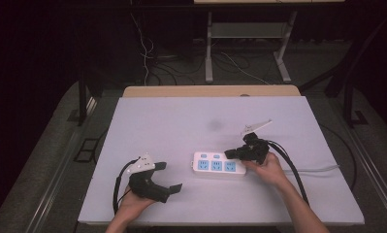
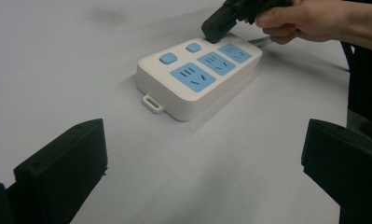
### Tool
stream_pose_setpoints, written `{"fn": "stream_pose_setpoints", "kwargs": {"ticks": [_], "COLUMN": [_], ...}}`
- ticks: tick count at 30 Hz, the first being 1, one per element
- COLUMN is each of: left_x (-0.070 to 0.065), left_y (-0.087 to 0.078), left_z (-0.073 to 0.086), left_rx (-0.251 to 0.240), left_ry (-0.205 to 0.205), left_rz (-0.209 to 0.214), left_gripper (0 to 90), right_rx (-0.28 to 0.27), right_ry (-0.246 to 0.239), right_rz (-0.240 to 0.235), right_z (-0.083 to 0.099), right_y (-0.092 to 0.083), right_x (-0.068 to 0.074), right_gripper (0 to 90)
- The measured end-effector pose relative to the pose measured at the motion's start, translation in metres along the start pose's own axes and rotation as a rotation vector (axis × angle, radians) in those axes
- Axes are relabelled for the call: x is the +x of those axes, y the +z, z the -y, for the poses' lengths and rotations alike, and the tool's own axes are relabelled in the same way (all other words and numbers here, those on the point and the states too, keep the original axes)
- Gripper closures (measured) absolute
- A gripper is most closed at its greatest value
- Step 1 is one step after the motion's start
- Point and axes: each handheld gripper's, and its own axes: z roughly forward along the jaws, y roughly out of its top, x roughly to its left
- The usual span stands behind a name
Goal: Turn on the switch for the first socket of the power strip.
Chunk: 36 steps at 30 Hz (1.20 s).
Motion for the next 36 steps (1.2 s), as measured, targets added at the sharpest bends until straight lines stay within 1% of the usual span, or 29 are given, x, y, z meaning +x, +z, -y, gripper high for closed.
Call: {"fn": "stream_pose_setpoints", "kwargs": {"ticks": [3,6,11,16,19,21,25,27,31,36], "left_x": [0.0,0.0,0.001,0.002,0.002,0.002,0.002,0.002,0.002,0.002], "left_y": [0.0,0.0,0.001,0.0,0.0,0.0,0.0,0.0,0.001,0.0], "left_z": [0.0,0.0,0.0,0.0,0.0,0.0,0.0,0.0,0.0,0.0], "left_rx": [-0.003,0.001,0.003,-0.001,0.0,-0.001,-0.001,-0.002,-0.001,-0.001], "left_ry": [-0.001,-0.004,-0.004,-0.005,-0.005,-0.005,-0.006,-0.006,-0.009,-0.006], "left_rz": [0.0,0.0,0.003,0.003,0.003,0.005,0.004,0.005,0.005,0.005], "left_gripper": [0.0,0.0,0.0,0.0,0.0,0.0,0.0,0.0,0.0,0.0], "right_rx": [-0.001,0.009,0.018,0.037,0.035,0.035,0.052,0.052,0.046,0.045], "right_ry": [0.002,-0.01,-0.01,-0.025,-0.032,-0.026,-0.025,-0.02,-0.016,-0.023], "right_rz": [-0.01,-0.007,0.0,0.02,0.031,0.02,0.025,0.017,0.018,0.018], "right_z": [0.0,-0.002,-0.003,-0.006,-0.006,-0.007,-0.01,-0.011,-0.013,-0.018], "right_y": [0.0,0.0,0.0,0.0,0.0,0.0,-0.001,-0.002,-0.006,-0.013], "right_x": [-0.001,-0.001,0.001,0.004,0.006,0.006,0.005,0.005,0.004,0.006], "right_gripper": [90.0,90.0,90.0,90.0,90.0,90.0,90.0,90.0,90.0,90.0]}}
